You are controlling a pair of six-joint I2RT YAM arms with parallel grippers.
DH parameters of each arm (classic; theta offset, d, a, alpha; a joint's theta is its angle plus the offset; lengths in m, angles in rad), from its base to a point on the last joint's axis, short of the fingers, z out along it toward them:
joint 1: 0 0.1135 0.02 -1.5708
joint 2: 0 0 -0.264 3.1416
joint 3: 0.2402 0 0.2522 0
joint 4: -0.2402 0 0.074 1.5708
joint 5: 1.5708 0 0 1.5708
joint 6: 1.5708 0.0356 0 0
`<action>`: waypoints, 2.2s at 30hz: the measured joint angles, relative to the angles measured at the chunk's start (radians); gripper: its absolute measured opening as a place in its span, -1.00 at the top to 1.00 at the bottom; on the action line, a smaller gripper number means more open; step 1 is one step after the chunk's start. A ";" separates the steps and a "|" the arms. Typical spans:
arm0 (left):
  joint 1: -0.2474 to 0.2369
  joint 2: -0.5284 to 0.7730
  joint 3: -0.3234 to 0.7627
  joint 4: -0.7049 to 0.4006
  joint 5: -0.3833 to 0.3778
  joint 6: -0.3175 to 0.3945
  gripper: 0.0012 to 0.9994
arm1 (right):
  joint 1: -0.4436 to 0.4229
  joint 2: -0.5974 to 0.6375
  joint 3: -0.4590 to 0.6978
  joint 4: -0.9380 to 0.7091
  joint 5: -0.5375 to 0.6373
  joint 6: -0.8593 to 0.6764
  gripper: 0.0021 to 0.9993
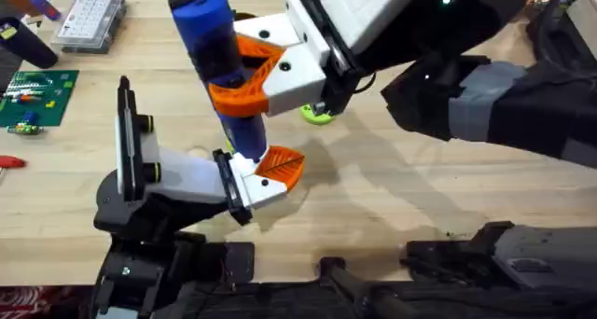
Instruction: Pick up the gripper from the table and insert it into the empty holder that is missing its gripper. Then pick up a screw, insert it into the mounting hole, and use the screwdriver to tighten it. Finally, clean up the table by picking up the vegetable and placing it into the bucket.
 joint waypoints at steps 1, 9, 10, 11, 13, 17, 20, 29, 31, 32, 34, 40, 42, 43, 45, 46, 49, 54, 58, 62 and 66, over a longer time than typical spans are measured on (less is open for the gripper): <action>0.000 0.000 0.000 0.000 0.000 0.000 0.99 | 0.000 0.000 0.000 0.000 0.000 0.000 0.96; 0.000 0.000 0.000 0.000 0.000 0.000 0.99 | 0.001 0.000 0.000 -0.015 0.001 -0.011 0.96; 0.000 0.000 0.000 0.000 0.000 0.000 0.99 | 0.002 0.000 0.000 -0.016 0.001 -0.011 0.96; 0.000 0.000 0.000 0.000 0.000 0.000 0.99 | 0.002 0.000 0.000 -0.016 0.001 -0.011 0.96; 0.000 0.000 0.000 0.000 0.000 0.000 0.99 | 0.003 0.000 0.000 -0.017 0.000 -0.014 0.96; 0.000 0.000 0.000 0.000 0.000 0.000 0.99 | 0.003 0.000 0.000 -0.025 0.000 -0.015 0.96; 0.000 0.000 0.000 0.000 0.000 0.000 0.99 | 0.003 0.001 0.000 -0.037 0.001 -0.024 0.96; 0.000 0.000 0.000 0.000 0.000 0.000 0.99 | 0.003 0.004 0.000 -0.038 0.003 -0.029 0.96; 0.000 0.000 0.000 0.000 0.000 0.000 0.99 | 0.003 0.004 0.000 -0.039 0.003 -0.029 0.96; 0.000 0.000 0.000 0.000 0.000 0.000 0.99 | 0.003 0.004 0.000 -0.039 0.003 -0.029 0.96; 0.000 0.000 0.000 0.000 0.000 0.000 0.99 | 0.003 0.004 0.000 -0.039 0.003 -0.029 0.96; 0.000 0.000 0.000 0.000 0.000 0.000 0.99 | 0.003 0.004 0.000 -0.035 0.003 -0.029 0.96; 0.000 0.000 0.000 0.000 0.000 0.000 0.99 | 0.003 0.008 -0.003 0.003 0.001 -0.022 0.96; 0.000 0.000 0.000 0.000 -0.001 0.000 0.99 | 0.003 0.014 -0.004 0.048 0.000 -0.008 0.96; 0.000 0.000 0.000 0.000 0.002 0.000 0.99 | 0.001 0.022 -0.003 0.131 0.000 0.020 0.96; 0.000 0.000 0.000 0.000 0.002 0.000 0.99 | -0.004 0.021 0.003 0.151 -0.006 0.041 0.96; 0.000 0.000 0.000 0.000 0.003 0.000 0.99 | -0.032 0.021 0.057 0.159 -0.035 0.102 0.96; 0.000 0.000 0.000 0.000 0.003 0.000 0.99 | -0.078 0.014 0.238 0.068 -0.089 0.172 0.96; 0.000 0.000 0.000 0.000 0.003 0.000 0.99 | -0.079 0.002 0.309 -0.034 -0.120 0.179 0.96; 0.000 0.000 0.000 0.000 0.003 0.000 0.99 | -0.086 0.002 0.350 -0.144 -0.153 0.176 0.96; 0.000 0.000 0.000 0.000 0.003 0.000 0.99 | -0.106 0.001 0.404 -0.346 -0.180 0.129 0.96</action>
